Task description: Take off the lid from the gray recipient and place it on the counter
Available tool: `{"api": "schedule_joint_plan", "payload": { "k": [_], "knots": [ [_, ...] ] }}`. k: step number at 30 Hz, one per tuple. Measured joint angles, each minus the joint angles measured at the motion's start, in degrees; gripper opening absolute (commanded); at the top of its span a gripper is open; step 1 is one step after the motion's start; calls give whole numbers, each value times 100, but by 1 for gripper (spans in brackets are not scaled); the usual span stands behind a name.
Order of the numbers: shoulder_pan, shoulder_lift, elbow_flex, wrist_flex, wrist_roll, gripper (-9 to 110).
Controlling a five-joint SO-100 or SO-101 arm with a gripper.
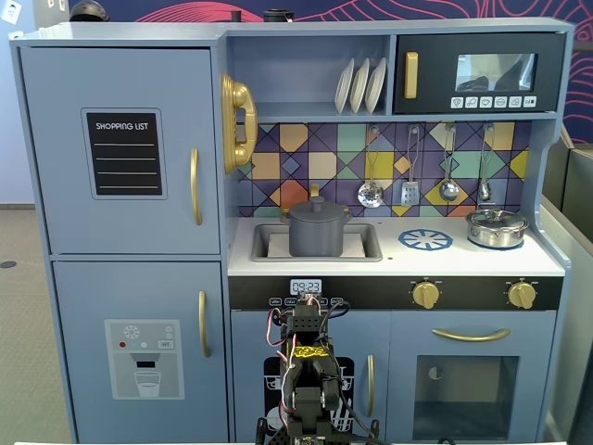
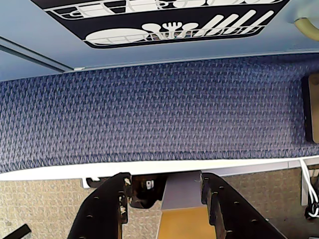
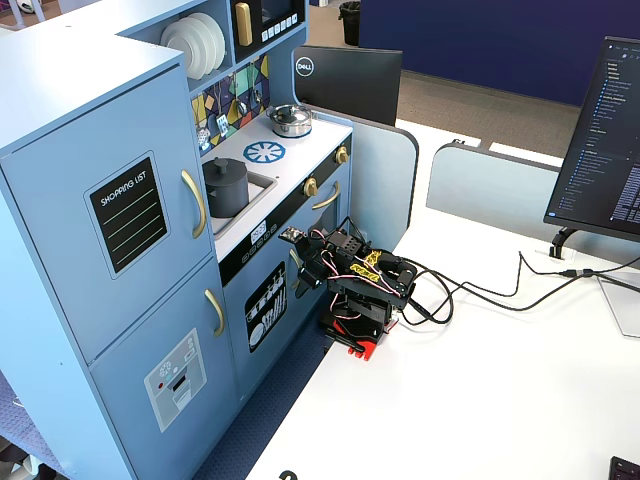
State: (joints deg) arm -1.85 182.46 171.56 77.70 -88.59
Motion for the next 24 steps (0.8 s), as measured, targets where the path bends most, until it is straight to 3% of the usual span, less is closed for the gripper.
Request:
{"api": "schedule_joint_plan", "payload": {
  "k": [16,24],
  "knots": [
    [70,0,-18,-9,141,0],
    [237,-26,-1169,-765,193,0]
  ]
}}
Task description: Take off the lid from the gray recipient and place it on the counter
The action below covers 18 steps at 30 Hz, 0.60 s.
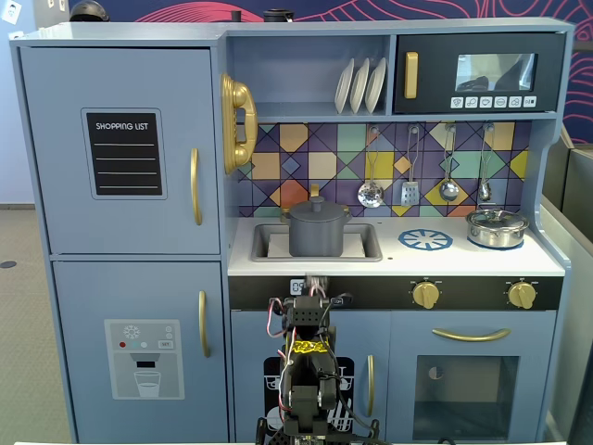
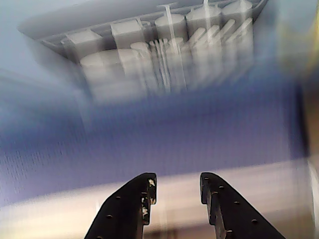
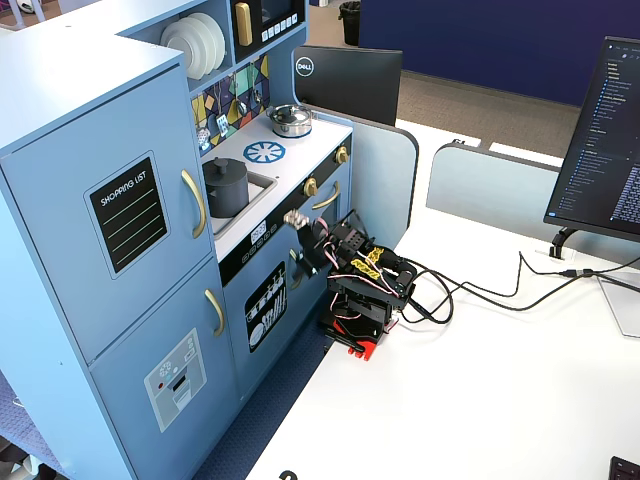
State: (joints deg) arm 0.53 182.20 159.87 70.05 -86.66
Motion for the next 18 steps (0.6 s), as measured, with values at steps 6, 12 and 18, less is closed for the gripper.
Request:
{"api": "schedule_joint_plan", "payload": {
  "k": [6,12,18],
  "knots": [
    [18,-378,-1494,-958,-334,0],
    [18,-1441,-2777,-2654,-606,2],
    [70,-2733,-3604,-4219,-642,11]
  ]
}}
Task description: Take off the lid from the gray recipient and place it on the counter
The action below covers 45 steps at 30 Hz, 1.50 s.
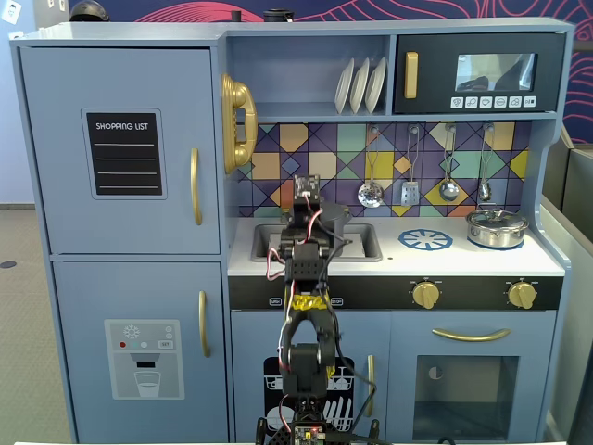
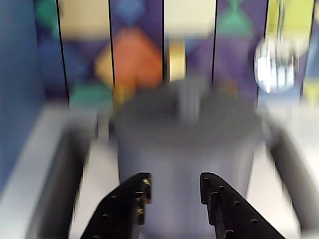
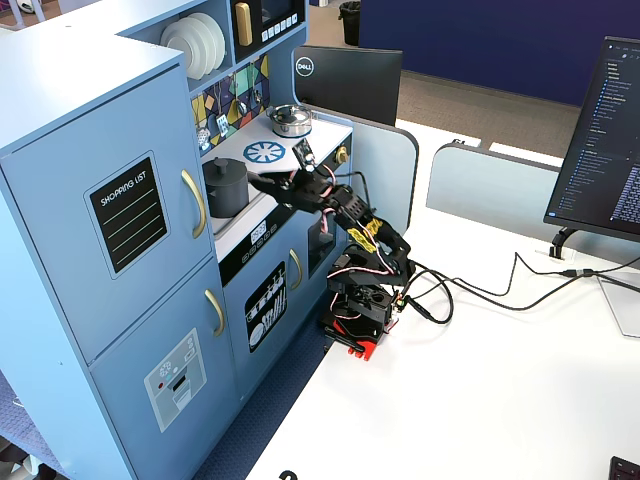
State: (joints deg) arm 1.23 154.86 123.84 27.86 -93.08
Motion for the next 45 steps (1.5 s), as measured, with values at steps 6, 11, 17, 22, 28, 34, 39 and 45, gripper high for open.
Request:
{"api": "schedule_joint_plan", "payload": {
  "k": [6,11,17,22,28,34,39,45],
  "knots": [
    [220,-888,-167,-905,18,15],
    [255,-1345,-343,-1169,35,16],
    [237,-1881,-686,-1301,70,16],
    [237,-2320,-940,-1389,70,15],
    [237,-2777,-1195,-1415,123,13],
    [237,-3357,-1626,-1556,141,12],
    [237,-3762,-1881,-1600,158,2],
    [193,-3797,-1898,-1617,158,0]
  ]
}}
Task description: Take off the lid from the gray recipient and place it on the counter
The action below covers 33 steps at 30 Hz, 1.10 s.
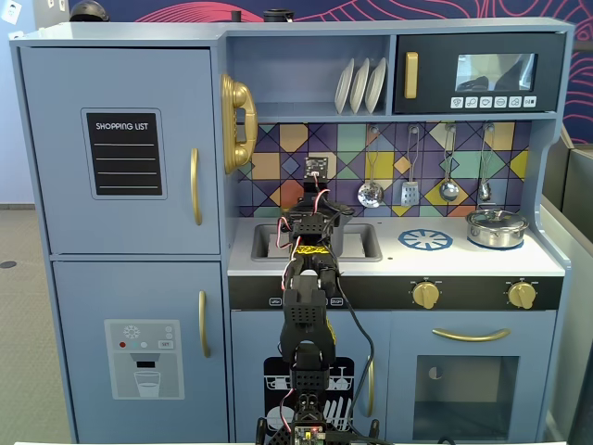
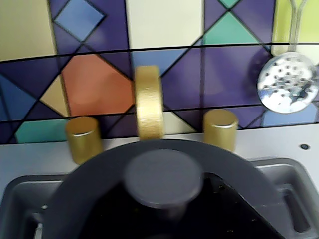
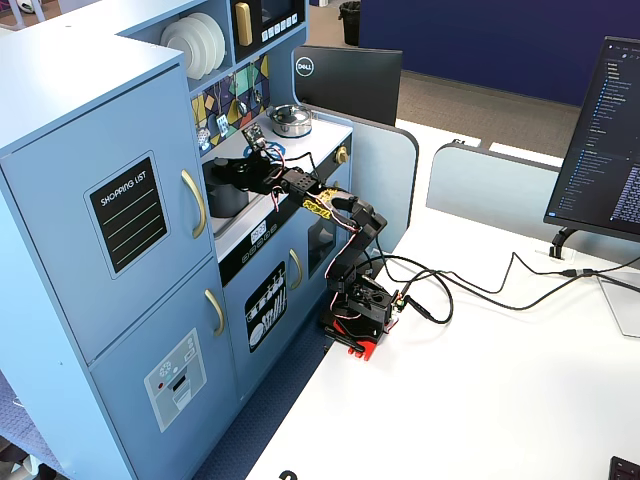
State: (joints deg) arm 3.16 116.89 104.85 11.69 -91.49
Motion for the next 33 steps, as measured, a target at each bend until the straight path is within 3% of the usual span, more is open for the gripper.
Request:
{"api": "schedule_joint_plan", "payload": {
  "k": [14,26,33],
  "knots": [
    [149,-9,-721,-141,9,0],
    [2039,334,-272,-211,88,0],
    [2742,237,598,-984,114,0]
  ]
}}
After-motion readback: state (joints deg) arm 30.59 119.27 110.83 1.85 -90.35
